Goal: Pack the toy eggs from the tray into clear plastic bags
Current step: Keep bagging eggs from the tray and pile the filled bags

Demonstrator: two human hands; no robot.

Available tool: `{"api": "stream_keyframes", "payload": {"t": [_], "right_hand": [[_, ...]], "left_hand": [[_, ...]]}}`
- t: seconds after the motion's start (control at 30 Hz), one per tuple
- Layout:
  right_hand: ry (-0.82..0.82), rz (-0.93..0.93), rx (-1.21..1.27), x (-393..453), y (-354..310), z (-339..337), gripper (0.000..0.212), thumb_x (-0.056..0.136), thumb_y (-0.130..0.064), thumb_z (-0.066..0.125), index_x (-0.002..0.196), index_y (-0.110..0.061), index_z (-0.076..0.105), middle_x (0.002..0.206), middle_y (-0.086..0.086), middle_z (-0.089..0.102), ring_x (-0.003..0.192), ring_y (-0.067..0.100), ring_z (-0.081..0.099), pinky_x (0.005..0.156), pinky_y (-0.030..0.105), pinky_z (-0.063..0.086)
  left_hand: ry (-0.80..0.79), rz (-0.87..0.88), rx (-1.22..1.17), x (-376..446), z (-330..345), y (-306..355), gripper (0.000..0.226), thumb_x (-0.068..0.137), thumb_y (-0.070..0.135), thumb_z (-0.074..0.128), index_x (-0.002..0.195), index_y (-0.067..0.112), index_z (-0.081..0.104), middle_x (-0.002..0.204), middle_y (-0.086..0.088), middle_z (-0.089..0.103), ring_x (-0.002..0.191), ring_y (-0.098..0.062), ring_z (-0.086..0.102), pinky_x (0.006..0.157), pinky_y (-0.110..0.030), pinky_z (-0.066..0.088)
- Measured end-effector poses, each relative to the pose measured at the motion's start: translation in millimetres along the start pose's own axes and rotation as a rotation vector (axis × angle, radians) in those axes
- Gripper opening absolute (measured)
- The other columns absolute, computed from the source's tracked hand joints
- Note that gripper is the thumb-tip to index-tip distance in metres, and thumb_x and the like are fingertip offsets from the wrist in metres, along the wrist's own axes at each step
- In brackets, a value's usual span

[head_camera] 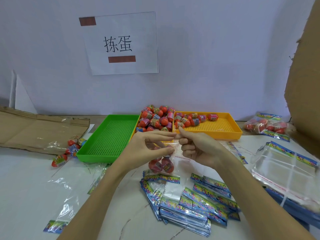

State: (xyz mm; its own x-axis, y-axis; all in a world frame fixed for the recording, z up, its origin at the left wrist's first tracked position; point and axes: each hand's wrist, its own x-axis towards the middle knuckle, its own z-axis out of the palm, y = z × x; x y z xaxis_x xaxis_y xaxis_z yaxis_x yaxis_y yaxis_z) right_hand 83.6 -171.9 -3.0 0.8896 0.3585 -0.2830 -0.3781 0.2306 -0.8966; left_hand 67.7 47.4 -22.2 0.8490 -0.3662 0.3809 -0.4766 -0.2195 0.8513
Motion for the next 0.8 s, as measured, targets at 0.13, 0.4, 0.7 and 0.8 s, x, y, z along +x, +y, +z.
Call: {"api": "stream_keyframes", "payload": {"t": [0.13,0.4,0.7,0.8], "right_hand": [[-0.060,0.079,0.106,0.2,-0.4,-3.1,0.032,0.096,-0.034,0.068,0.105,-0.004,0.066,0.066,-0.004,0.046,0.049,0.006,0.030,0.041,0.016,0.030],[-0.056,0.123,0.215,0.8,-4.7,-8.7,0.047,0.109,-0.033,0.049,0.120,0.007,0.070,0.070,-0.001,0.047,0.053,0.006,0.029,0.042,0.017,0.030],[-0.033,0.117,0.204,1.0,-5.4,-6.9,0.047,0.109,-0.036,0.047,0.122,0.003,0.069,0.071,-0.001,0.048,0.053,0.007,0.031,0.042,0.018,0.032],[-0.028,0.103,0.168,1.0,-4.5,-5.0,0.045,0.108,-0.038,0.048,0.117,0.001,0.069,0.071,-0.001,0.048,0.053,0.007,0.032,0.042,0.017,0.032]], "left_hand": [[0.004,0.003,0.000,0.6,-0.9,-1.2,0.033,0.086,0.023,0.086,0.119,0.024,0.081,0.129,0.010,0.074,0.094,-0.027,0.077,0.078,-0.037,0.064],[0.018,-0.025,-0.010,-0.1,-0.9,0.9,0.034,0.082,0.028,0.086,0.114,0.016,0.082,0.129,0.008,0.070,0.092,-0.020,0.077,0.082,-0.036,0.062],[0.025,-0.012,0.001,-0.1,0.7,3.9,0.037,0.081,0.024,0.087,0.117,0.017,0.081,0.126,0.006,0.065,0.084,-0.020,0.076,0.081,-0.037,0.062],[-0.012,-0.015,-0.017,0.3,1.5,2.6,0.037,0.085,0.019,0.086,0.121,0.018,0.079,0.133,0.009,0.067,0.088,-0.023,0.077,0.079,-0.030,0.060]]}}
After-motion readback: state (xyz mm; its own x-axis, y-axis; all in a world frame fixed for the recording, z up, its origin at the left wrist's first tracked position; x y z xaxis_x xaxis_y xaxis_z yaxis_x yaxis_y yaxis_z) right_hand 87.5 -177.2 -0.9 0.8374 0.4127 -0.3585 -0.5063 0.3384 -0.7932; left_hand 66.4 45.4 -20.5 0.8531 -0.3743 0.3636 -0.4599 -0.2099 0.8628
